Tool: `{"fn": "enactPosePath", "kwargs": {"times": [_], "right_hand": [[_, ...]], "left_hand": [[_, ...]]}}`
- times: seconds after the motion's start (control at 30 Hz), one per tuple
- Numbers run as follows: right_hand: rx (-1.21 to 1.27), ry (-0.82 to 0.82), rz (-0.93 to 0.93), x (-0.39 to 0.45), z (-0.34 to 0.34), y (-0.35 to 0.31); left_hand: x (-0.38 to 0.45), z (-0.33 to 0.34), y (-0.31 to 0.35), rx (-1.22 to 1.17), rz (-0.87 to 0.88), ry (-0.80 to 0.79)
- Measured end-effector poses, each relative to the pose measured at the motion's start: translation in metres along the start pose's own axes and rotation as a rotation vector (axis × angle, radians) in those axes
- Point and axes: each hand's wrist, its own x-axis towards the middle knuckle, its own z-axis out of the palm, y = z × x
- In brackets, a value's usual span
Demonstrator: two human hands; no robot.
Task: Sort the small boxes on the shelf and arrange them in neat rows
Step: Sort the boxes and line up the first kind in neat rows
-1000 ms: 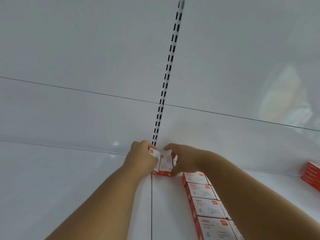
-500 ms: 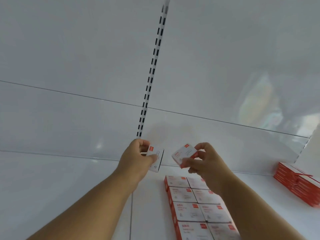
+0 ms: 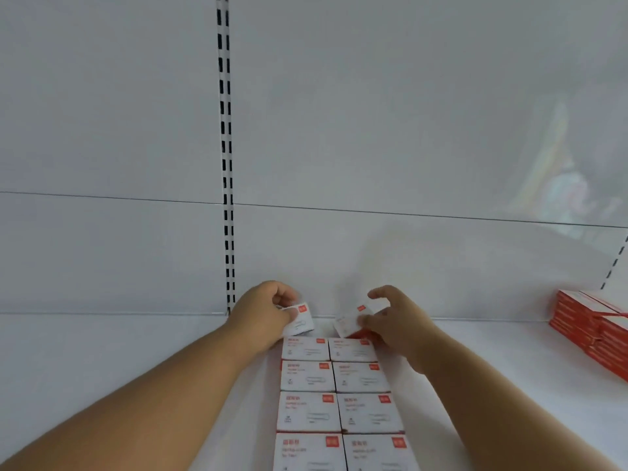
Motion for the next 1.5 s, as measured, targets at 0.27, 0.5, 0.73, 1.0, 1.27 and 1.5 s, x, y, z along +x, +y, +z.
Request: {"fn": "enactPosePath", "kwargs": {"times": [0.27, 0.5, 0.73, 1.0, 1.27, 1.5], "right_hand": [[-0.532, -0.054, -0.217, 0.004, 0.017, 0.012], [-0.505, -0.014, -0.296, 0.002, 0.015, 0.013], [-0.544, -0.003, -0.31, 0.002, 0.016, 0.01], [-0.559, 0.014, -0.324, 0.002, 0.019, 0.012], [-0.558, 0.036, -0.294, -0.012, 0.015, 0.009], [-0.611, 0.08, -0.377, -0.059, -0.003, 0.004]], "left_hand": [[-0.004, 0.022, 0.005, 0.187, 0.026, -0.093], [-0.008, 0.02, 0.007, 0.201, 0.021, -0.142], [-0.013, 0.017, 0.011, 0.26, 0.058, -0.174], [-0.01, 0.018, 0.007, 0.331, 0.099, -0.141], [-0.013, 0.012, 0.007, 0.436, 0.199, -0.056], [-0.062, -0.022, 0.034, 0.555, 0.261, -0.222]]}}
